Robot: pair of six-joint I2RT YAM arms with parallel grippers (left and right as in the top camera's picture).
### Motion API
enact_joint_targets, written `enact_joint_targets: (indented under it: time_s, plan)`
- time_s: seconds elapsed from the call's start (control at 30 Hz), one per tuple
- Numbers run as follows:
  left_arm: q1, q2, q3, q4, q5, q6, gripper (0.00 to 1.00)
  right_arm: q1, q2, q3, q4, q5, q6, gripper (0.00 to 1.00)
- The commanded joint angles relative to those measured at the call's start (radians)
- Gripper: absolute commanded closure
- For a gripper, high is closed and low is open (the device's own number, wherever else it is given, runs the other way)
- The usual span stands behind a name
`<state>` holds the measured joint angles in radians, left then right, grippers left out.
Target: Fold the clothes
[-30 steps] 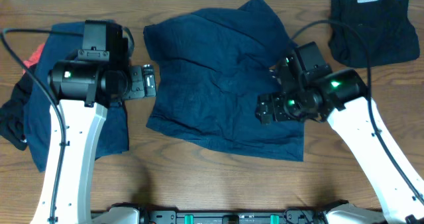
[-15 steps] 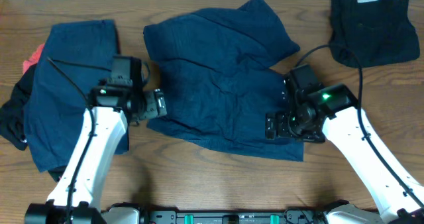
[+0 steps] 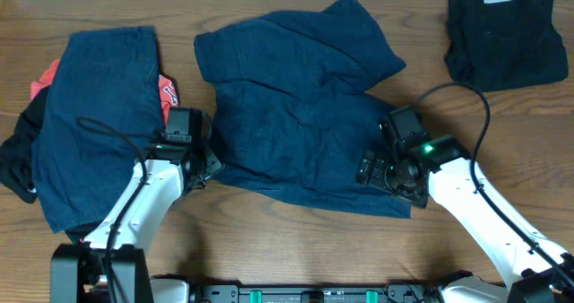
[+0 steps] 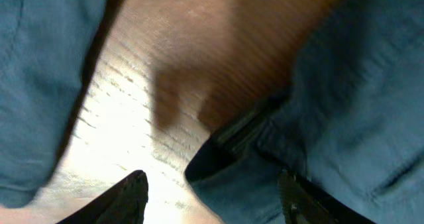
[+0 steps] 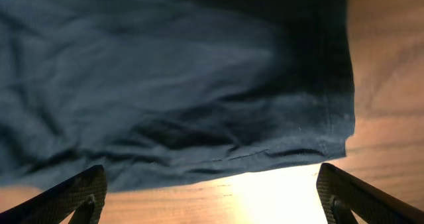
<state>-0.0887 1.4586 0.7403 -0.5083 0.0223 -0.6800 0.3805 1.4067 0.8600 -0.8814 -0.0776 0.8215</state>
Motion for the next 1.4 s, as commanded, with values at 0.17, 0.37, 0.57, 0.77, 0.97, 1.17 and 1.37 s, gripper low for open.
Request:
enact_joint_targets:
  time_s: [0.17, 0.37, 0.57, 0.77, 0.97, 1.17, 1.37]
  plan:
    - [0.003, 0.087, -0.018, 0.111, -0.023, -0.34, 0.35, -0.006, 0.0, -0.06, 0.037, 0.043, 0.203, 0.01]
    - [0.002, 0.144, -0.018, 0.13, 0.024, -0.447, 0.43, -0.006, 0.0, -0.06, 0.032, 0.045, 0.203, 0.04]
    - [0.002, 0.148, -0.018, 0.15, 0.074, -0.451, 0.94, -0.006, 0.0, -0.06, -0.016, 0.035, 0.214, 0.36]
    - [0.002, 0.148, -0.018, 0.159, 0.071, -0.451, 0.94, -0.006, 0.0, -0.06, -0.067, 0.015, 0.333, 0.28]
    - [0.002, 0.148, -0.018, 0.159, 0.071, -0.451, 0.94, -0.006, 0.0, -0.068, -0.079, 0.072, 0.468, 0.25]
    - [0.002, 0.148, -0.018, 0.156, 0.071, -0.428, 0.94, -0.006, 0.0, -0.094, -0.047, 0.124, 0.483, 0.3]
    - [0.002, 0.148, -0.018, 0.155, 0.071, -0.41, 0.94, -0.006, 0.0, -0.158, 0.041, 0.126, 0.483, 0.32]
